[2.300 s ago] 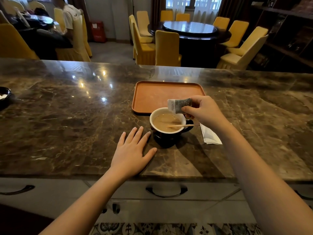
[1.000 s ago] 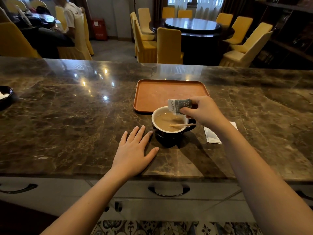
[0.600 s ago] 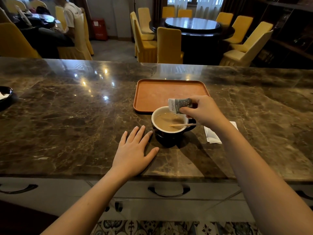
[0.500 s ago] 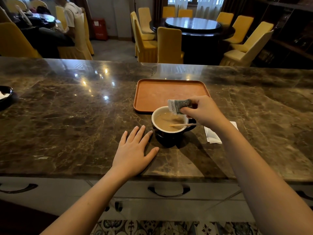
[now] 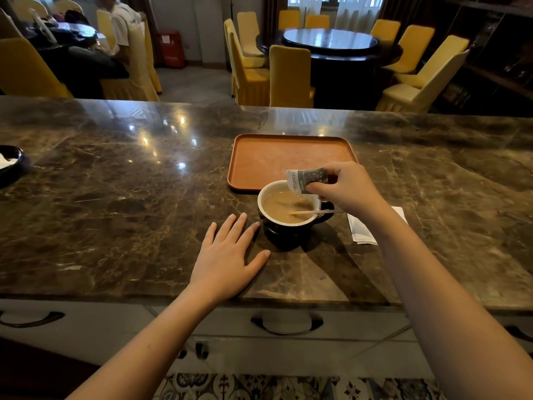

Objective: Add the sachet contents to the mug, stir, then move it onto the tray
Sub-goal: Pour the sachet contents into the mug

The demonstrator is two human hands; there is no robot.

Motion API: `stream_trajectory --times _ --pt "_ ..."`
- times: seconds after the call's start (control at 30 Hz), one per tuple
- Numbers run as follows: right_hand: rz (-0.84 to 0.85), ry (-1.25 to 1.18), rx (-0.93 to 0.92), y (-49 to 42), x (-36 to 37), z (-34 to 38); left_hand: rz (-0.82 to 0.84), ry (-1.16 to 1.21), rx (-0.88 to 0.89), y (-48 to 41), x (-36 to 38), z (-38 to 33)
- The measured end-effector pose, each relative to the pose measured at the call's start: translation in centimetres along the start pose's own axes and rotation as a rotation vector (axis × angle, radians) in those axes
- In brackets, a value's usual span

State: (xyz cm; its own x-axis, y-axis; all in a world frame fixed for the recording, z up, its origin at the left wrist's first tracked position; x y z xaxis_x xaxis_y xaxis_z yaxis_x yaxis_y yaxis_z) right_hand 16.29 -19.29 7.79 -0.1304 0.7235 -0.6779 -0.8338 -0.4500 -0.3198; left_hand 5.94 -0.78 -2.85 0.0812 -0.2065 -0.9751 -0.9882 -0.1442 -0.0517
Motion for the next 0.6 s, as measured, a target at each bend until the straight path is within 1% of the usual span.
stream_trajectory --times 0.37,0.43,0.6 --pt "0.015 0.006 0.002 -0.1 -0.1 0.2 0.003 -0.006 -0.003 0.0 0.0 0.0" --pt "-0.012 -0.072 0.044 0.1 0.0 -0.1 0.001 -0.008 -0.005 0.0 -0.1 0.0" --pt "-0.109 -0.410 0.199 1.0 -0.1 -0.8 0.001 -0.007 -0.004 0.1 -0.1 0.0"
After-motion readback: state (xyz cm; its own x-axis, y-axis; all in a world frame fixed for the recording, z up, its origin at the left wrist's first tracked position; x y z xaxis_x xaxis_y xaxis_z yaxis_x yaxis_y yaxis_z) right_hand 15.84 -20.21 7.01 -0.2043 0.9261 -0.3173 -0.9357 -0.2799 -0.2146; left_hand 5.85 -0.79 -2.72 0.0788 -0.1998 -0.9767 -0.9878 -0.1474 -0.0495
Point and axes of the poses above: each hand's wrist, its own y-axis away from the middle knuckle, its own x-axis out of the palm, z = x × y, the point moved 4 cm from there along -y, towards the middle knuckle, and after that the axes turned 11 degrees about -x, right-handed, at the moved point
